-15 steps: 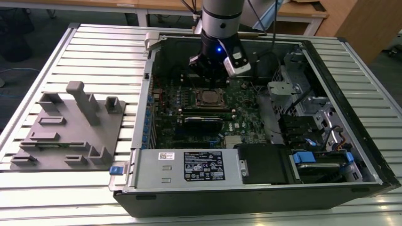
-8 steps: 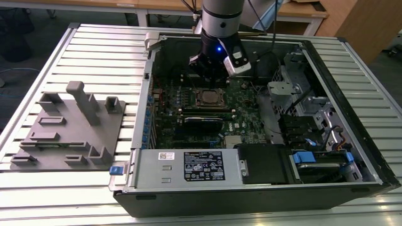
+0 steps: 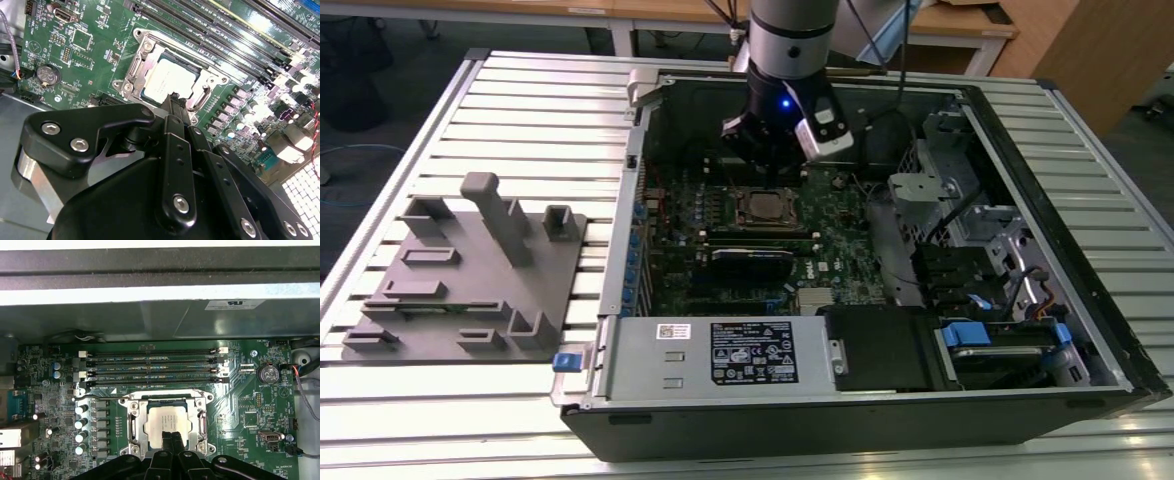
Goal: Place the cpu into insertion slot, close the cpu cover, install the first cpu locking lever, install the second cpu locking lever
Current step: 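Install the first cpu locking lever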
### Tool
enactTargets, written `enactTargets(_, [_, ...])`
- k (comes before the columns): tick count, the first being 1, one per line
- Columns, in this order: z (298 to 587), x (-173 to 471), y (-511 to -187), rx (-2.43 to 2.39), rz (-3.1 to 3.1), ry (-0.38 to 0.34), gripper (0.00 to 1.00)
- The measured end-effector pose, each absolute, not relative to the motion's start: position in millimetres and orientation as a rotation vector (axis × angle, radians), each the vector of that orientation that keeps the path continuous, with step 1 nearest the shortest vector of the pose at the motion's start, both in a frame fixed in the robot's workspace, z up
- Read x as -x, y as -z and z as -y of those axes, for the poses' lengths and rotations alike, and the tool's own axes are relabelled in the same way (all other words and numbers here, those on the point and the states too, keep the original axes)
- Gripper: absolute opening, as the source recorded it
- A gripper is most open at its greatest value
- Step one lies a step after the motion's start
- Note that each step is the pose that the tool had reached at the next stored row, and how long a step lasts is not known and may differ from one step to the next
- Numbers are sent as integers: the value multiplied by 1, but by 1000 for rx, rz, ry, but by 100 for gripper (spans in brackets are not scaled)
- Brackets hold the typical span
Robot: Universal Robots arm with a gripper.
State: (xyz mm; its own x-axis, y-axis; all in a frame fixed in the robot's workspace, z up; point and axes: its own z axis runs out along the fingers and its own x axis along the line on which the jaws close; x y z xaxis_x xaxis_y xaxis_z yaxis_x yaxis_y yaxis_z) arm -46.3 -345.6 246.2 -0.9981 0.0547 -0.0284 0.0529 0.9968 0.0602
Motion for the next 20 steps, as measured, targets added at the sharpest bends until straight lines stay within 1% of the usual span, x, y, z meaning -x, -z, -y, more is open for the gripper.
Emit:
enactTargets(13, [346, 46, -258, -84, -3109, -93, 10])
enactTargets(20, [346, 46, -258, -84, -3111, -93, 10])
